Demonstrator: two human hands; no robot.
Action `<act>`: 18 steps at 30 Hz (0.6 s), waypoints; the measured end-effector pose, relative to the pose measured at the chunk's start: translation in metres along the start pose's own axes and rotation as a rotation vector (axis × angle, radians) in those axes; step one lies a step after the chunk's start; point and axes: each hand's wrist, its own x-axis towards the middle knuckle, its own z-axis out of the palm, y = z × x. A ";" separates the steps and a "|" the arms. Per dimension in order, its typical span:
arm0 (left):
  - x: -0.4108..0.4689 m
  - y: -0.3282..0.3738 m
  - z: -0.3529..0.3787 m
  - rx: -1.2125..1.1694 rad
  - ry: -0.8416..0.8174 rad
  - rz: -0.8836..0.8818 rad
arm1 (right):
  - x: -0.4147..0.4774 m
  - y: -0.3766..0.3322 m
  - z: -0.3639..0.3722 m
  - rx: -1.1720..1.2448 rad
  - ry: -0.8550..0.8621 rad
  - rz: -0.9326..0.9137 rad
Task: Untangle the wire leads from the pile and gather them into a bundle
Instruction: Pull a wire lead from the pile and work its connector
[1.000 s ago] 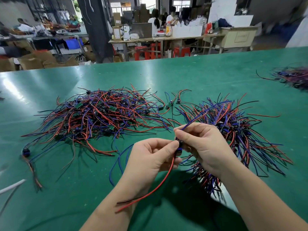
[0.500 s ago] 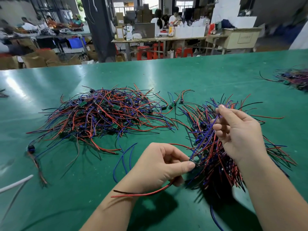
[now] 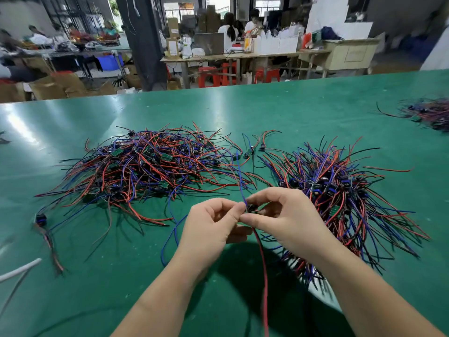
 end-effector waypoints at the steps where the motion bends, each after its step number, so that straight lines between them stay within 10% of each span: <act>1: 0.000 0.001 0.000 -0.001 -0.028 0.007 | 0.001 0.000 -0.002 -0.020 0.036 -0.025; 5: 0.004 0.010 -0.012 0.054 0.037 0.084 | 0.003 -0.003 -0.019 -0.018 0.345 -0.136; 10: 0.021 0.015 -0.071 0.770 0.602 0.263 | 0.014 0.014 -0.071 -0.345 0.693 0.028; 18: 0.031 -0.009 -0.113 1.267 0.579 -0.350 | 0.015 0.022 -0.068 -0.656 0.578 0.146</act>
